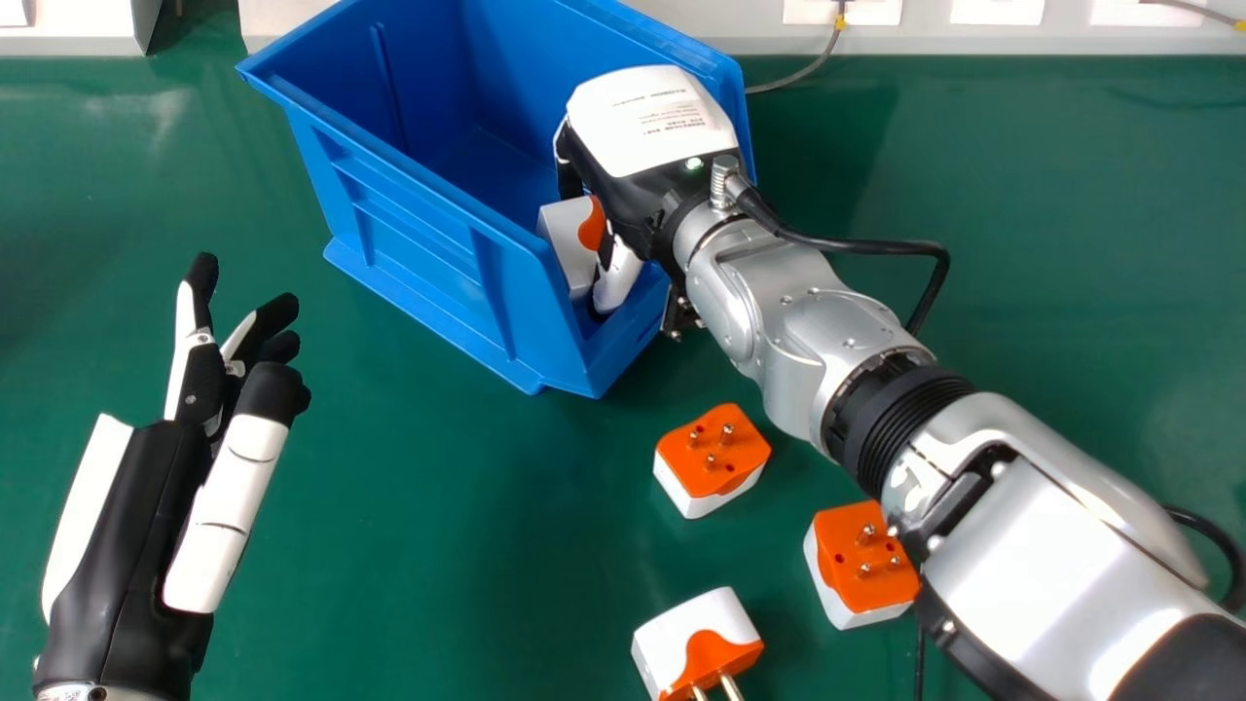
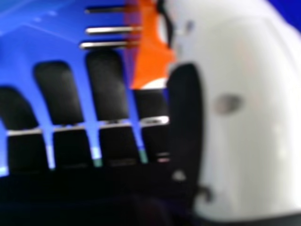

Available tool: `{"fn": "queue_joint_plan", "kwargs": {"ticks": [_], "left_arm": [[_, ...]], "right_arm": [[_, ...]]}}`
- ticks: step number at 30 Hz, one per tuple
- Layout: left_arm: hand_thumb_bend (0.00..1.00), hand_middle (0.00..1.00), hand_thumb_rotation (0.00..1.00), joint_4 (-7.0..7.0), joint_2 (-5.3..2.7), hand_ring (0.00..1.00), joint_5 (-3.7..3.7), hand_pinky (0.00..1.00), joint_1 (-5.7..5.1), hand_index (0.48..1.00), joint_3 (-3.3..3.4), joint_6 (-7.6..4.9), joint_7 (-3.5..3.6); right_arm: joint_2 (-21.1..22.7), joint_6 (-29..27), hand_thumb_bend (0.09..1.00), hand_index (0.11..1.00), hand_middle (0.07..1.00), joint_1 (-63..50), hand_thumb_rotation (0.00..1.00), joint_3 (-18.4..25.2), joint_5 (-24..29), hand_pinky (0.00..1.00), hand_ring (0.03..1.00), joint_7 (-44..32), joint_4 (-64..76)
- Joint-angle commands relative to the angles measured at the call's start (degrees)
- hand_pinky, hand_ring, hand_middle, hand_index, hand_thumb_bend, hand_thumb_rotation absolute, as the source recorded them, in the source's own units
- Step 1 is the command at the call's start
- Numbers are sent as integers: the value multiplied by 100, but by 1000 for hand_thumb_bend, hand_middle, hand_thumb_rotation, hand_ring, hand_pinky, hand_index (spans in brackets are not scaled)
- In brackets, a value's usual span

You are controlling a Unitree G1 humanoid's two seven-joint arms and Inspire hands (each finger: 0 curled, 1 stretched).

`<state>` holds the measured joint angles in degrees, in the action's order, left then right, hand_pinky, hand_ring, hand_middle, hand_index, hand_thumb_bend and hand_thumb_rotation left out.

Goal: Pick all objects and put in blue box

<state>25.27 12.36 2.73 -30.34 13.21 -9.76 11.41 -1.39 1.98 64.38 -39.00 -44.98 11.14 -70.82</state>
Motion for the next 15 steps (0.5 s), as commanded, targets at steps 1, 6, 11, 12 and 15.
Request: {"fn": "queue_joint_plan", "kwargs": {"ticks": [1, 6, 11, 12, 15], "left_arm": [[767, 943, 1000, 15, 17, 934, -45, 860, 76, 956, -19, -34, -9], [764, 942, 1000, 10, 18, 934, -117, 861, 118, 954, -24, -5, -20], [762, 942, 1000, -23, 17, 934, -157, 861, 136, 954, -28, -25, -24], [761, 942, 1000, -25, 17, 934, -156, 861, 139, 954, -29, -26, -22], [760, 942, 1000, -65, 24, 934, -154, 861, 169, 953, -35, -30, -18]], "right_arm": [[76, -20, 469, 756, 773, 106, 377, 60, -5, 547, 707, 216, 137], [65, -16, 451, 850, 896, 95, 460, 91, 19, 668, 842, 229, 150], [66, 2, 447, 869, 915, 64, 470, 104, 13, 692, 865, 209, 167], [63, 7, 446, 872, 919, 59, 471, 108, 15, 697, 868, 208, 171], [56, -5, 443, 880, 926, 51, 475, 130, 35, 717, 877, 213, 167]]}}
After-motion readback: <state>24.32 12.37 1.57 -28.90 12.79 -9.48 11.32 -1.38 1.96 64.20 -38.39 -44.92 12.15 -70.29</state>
